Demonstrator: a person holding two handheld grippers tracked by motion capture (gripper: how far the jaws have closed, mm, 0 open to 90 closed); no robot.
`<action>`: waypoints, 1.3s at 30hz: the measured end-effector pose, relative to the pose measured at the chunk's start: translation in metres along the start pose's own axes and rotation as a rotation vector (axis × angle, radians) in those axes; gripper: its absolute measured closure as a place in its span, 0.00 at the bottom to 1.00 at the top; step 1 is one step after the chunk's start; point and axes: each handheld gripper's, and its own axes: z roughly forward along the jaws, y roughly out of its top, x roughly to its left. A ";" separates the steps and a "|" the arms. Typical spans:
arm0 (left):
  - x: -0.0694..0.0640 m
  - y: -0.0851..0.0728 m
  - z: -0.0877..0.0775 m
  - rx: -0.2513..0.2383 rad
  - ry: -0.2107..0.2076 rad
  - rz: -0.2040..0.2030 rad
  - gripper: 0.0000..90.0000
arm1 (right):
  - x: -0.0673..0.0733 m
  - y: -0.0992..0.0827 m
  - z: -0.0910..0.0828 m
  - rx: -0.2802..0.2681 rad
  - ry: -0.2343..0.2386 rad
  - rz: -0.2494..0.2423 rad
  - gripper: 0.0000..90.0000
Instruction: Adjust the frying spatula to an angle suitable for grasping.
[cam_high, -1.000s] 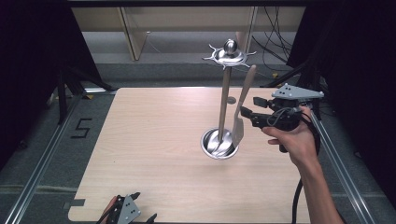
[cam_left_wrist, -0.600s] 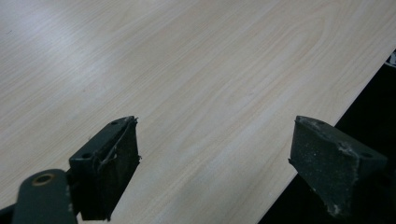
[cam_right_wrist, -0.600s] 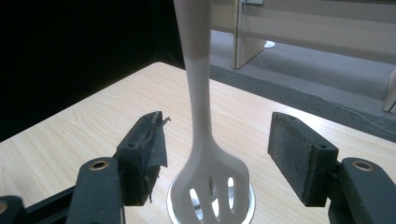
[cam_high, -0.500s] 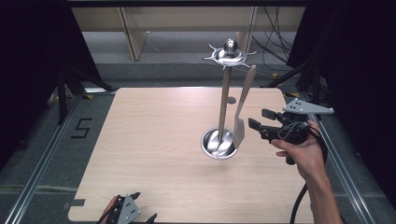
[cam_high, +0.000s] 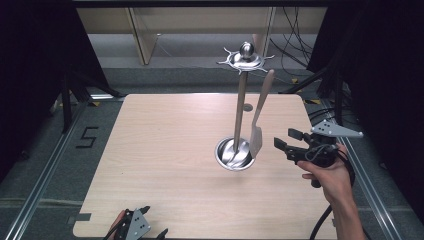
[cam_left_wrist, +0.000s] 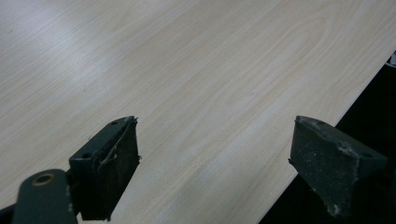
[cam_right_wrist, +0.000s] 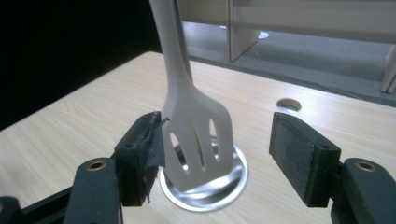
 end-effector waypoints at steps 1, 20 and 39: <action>0.000 0.000 0.000 -0.001 0.000 -0.002 0.16 | -0.002 -0.004 0.000 0.000 -0.008 0.002 0.40; 0.000 0.001 -0.001 -0.002 -0.001 0.001 0.16 | -0.021 -0.040 -0.011 0.053 -0.045 0.038 0.39; -0.002 0.003 -0.001 0.002 -0.004 0.004 0.16 | -0.015 -0.077 0.000 0.123 -0.026 0.045 0.38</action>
